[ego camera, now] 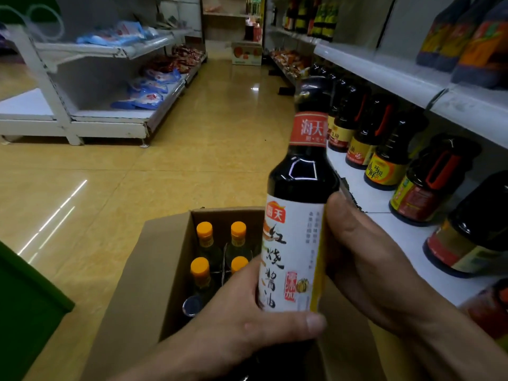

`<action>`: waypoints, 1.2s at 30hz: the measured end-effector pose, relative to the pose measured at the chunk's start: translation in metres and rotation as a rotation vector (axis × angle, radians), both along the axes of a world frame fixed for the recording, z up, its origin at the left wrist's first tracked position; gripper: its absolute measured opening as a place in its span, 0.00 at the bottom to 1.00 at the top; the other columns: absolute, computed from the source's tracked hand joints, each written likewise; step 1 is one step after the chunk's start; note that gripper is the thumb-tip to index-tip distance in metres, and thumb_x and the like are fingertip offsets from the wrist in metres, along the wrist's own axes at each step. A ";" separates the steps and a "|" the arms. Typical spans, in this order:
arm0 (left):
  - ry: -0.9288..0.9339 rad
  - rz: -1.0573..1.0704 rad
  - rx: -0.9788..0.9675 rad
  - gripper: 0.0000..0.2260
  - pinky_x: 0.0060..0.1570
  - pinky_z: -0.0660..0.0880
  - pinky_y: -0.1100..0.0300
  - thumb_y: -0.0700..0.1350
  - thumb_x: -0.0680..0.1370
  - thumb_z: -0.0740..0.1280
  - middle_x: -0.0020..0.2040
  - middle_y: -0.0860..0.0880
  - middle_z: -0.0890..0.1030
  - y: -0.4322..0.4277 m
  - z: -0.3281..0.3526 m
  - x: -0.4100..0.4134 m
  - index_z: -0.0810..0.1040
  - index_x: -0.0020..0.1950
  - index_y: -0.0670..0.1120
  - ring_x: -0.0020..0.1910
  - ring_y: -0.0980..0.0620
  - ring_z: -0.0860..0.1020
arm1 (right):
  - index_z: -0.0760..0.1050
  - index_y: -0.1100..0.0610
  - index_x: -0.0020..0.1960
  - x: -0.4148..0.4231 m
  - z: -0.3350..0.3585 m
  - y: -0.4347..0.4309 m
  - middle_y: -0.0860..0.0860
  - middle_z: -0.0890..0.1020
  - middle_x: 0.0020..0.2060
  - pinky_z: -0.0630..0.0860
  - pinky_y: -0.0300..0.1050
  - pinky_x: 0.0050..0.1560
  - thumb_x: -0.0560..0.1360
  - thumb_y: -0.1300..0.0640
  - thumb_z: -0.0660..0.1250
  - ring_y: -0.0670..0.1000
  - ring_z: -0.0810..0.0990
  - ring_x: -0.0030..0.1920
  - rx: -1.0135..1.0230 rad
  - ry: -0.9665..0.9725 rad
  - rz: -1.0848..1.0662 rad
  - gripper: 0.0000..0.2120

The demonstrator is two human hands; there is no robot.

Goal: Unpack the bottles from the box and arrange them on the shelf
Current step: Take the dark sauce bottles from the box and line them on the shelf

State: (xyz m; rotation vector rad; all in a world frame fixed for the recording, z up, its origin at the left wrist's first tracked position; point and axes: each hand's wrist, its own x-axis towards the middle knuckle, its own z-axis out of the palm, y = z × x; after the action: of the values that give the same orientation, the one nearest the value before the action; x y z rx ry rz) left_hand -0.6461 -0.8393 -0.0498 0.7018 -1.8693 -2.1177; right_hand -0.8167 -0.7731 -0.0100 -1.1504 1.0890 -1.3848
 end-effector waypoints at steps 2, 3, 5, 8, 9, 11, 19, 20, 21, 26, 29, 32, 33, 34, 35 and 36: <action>0.006 0.186 -0.066 0.30 0.60 0.81 0.51 0.47 0.68 0.82 0.58 0.53 0.85 0.002 -0.003 -0.009 0.73 0.66 0.59 0.58 0.53 0.84 | 0.73 0.44 0.69 0.003 0.004 -0.003 0.43 0.84 0.60 0.81 0.41 0.59 0.77 0.43 0.66 0.43 0.82 0.62 -0.016 0.210 -0.083 0.21; 0.018 0.251 -0.095 0.31 0.58 0.81 0.50 0.48 0.67 0.82 0.58 0.53 0.85 0.002 -0.006 -0.014 0.73 0.66 0.58 0.57 0.52 0.84 | 0.72 0.44 0.69 0.004 0.004 -0.005 0.40 0.85 0.58 0.80 0.35 0.55 0.76 0.44 0.66 0.40 0.83 0.59 -0.022 0.263 -0.106 0.22; 0.041 0.315 -0.116 0.31 0.56 0.83 0.50 0.50 0.65 0.81 0.56 0.53 0.85 0.001 -0.010 -0.022 0.73 0.65 0.58 0.55 0.53 0.85 | 0.69 0.42 0.70 0.004 0.002 -0.010 0.36 0.85 0.54 0.79 0.30 0.50 0.73 0.44 0.66 0.37 0.84 0.55 -0.038 0.334 -0.137 0.25; 0.085 0.321 -0.125 0.30 0.56 0.83 0.49 0.52 0.66 0.80 0.56 0.53 0.85 -0.005 -0.011 -0.028 0.73 0.65 0.58 0.55 0.53 0.85 | 0.68 0.38 0.71 0.000 0.003 -0.017 0.33 0.82 0.56 0.80 0.32 0.54 0.73 0.42 0.66 0.35 0.82 0.57 -0.064 0.387 -0.191 0.27; 0.099 0.315 -0.123 0.29 0.57 0.83 0.48 0.53 0.66 0.79 0.57 0.52 0.85 -0.007 -0.011 -0.028 0.73 0.65 0.58 0.56 0.52 0.85 | 0.68 0.39 0.71 -0.002 0.004 -0.019 0.34 0.82 0.57 0.80 0.34 0.55 0.74 0.42 0.66 0.36 0.82 0.58 -0.065 0.385 -0.202 0.26; 0.119 0.296 -0.109 0.27 0.58 0.82 0.46 0.51 0.70 0.77 0.58 0.50 0.84 -0.011 -0.009 -0.029 0.73 0.66 0.57 0.58 0.49 0.84 | 0.70 0.41 0.71 -0.006 0.005 -0.023 0.37 0.83 0.59 0.81 0.35 0.55 0.75 0.41 0.67 0.38 0.82 0.59 -0.062 0.364 -0.210 0.25; 0.113 0.353 -0.164 0.27 0.51 0.84 0.54 0.44 0.69 0.81 0.56 0.52 0.85 -0.037 0.006 -0.036 0.74 0.65 0.54 0.54 0.52 0.85 | 0.73 0.50 0.66 -0.015 0.012 -0.047 0.43 0.86 0.56 0.80 0.33 0.51 0.70 0.39 0.71 0.42 0.85 0.56 -0.039 0.264 -0.270 0.29; 0.109 0.364 -0.173 0.27 0.51 0.84 0.54 0.44 0.69 0.81 0.56 0.52 0.85 -0.038 0.010 -0.037 0.74 0.65 0.54 0.54 0.53 0.85 | 0.73 0.50 0.67 -0.015 0.016 -0.049 0.44 0.85 0.56 0.80 0.34 0.53 0.69 0.40 0.70 0.43 0.84 0.57 -0.036 0.253 -0.269 0.29; 0.107 0.369 -0.174 0.27 0.51 0.84 0.54 0.45 0.69 0.80 0.56 0.52 0.85 -0.039 0.017 -0.037 0.74 0.65 0.54 0.54 0.53 0.85 | 0.74 0.50 0.67 -0.014 0.023 -0.051 0.45 0.85 0.57 0.80 0.35 0.53 0.70 0.41 0.70 0.44 0.84 0.58 -0.028 0.232 -0.266 0.28; 0.106 0.383 -0.107 0.25 0.48 0.83 0.56 0.45 0.70 0.81 0.55 0.50 0.85 -0.038 0.071 -0.031 0.76 0.63 0.54 0.54 0.50 0.85 | 0.76 0.50 0.66 -0.007 0.083 -0.053 0.47 0.86 0.57 0.82 0.44 0.53 0.74 0.45 0.68 0.46 0.85 0.58 0.015 0.226 -0.267 0.22; 0.108 0.396 -0.061 0.25 0.47 0.82 0.57 0.46 0.69 0.80 0.55 0.48 0.85 -0.036 0.125 -0.025 0.76 0.63 0.53 0.53 0.47 0.85 | 0.76 0.49 0.66 -0.001 0.140 -0.051 0.47 0.85 0.58 0.82 0.48 0.56 0.75 0.46 0.69 0.47 0.84 0.60 0.031 0.224 -0.256 0.21; 0.097 0.378 -0.063 0.25 0.47 0.83 0.58 0.44 0.71 0.80 0.55 0.49 0.85 -0.037 0.204 -0.015 0.75 0.65 0.53 0.53 0.49 0.85 | 0.75 0.46 0.67 0.005 0.216 -0.048 0.46 0.85 0.58 0.82 0.48 0.58 0.76 0.46 0.70 0.46 0.83 0.61 0.030 0.243 -0.255 0.20; 0.094 0.367 -0.077 0.26 0.48 0.83 0.57 0.45 0.71 0.80 0.55 0.50 0.85 -0.037 0.231 -0.012 0.75 0.65 0.54 0.53 0.50 0.85 | 0.75 0.46 0.67 0.008 0.242 -0.047 0.45 0.85 0.59 0.81 0.49 0.59 0.76 0.46 0.70 0.46 0.83 0.61 0.029 0.249 -0.250 0.20; 0.085 0.349 -0.093 0.26 0.49 0.84 0.56 0.47 0.70 0.79 0.56 0.50 0.85 -0.036 0.262 -0.007 0.74 0.65 0.54 0.54 0.51 0.85 | 0.74 0.47 0.68 0.010 0.272 -0.045 0.45 0.85 0.59 0.80 0.50 0.60 0.76 0.46 0.69 0.46 0.83 0.61 0.029 0.263 -0.245 0.20; 0.084 0.332 -0.106 0.26 0.51 0.84 0.54 0.48 0.70 0.78 0.56 0.51 0.84 -0.037 0.296 -0.003 0.74 0.65 0.55 0.54 0.51 0.85 | 0.74 0.48 0.68 0.012 0.303 -0.044 0.46 0.84 0.60 0.80 0.50 0.61 0.77 0.46 0.68 0.47 0.83 0.62 0.020 0.273 -0.248 0.21; 0.076 0.306 -0.120 0.26 0.53 0.84 0.53 0.49 0.70 0.77 0.56 0.51 0.84 -0.038 0.333 0.001 0.73 0.66 0.55 0.55 0.52 0.84 | 0.74 0.49 0.69 0.013 0.340 -0.043 0.46 0.84 0.60 0.79 0.50 0.61 0.76 0.46 0.68 0.47 0.83 0.62 0.019 0.289 -0.257 0.22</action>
State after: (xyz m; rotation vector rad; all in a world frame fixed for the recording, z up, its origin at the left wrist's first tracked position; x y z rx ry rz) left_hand -0.6448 -0.8774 0.2836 0.8092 -1.7079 -1.8015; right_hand -0.8035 -0.8157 0.3295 -1.2561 1.4954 -1.4269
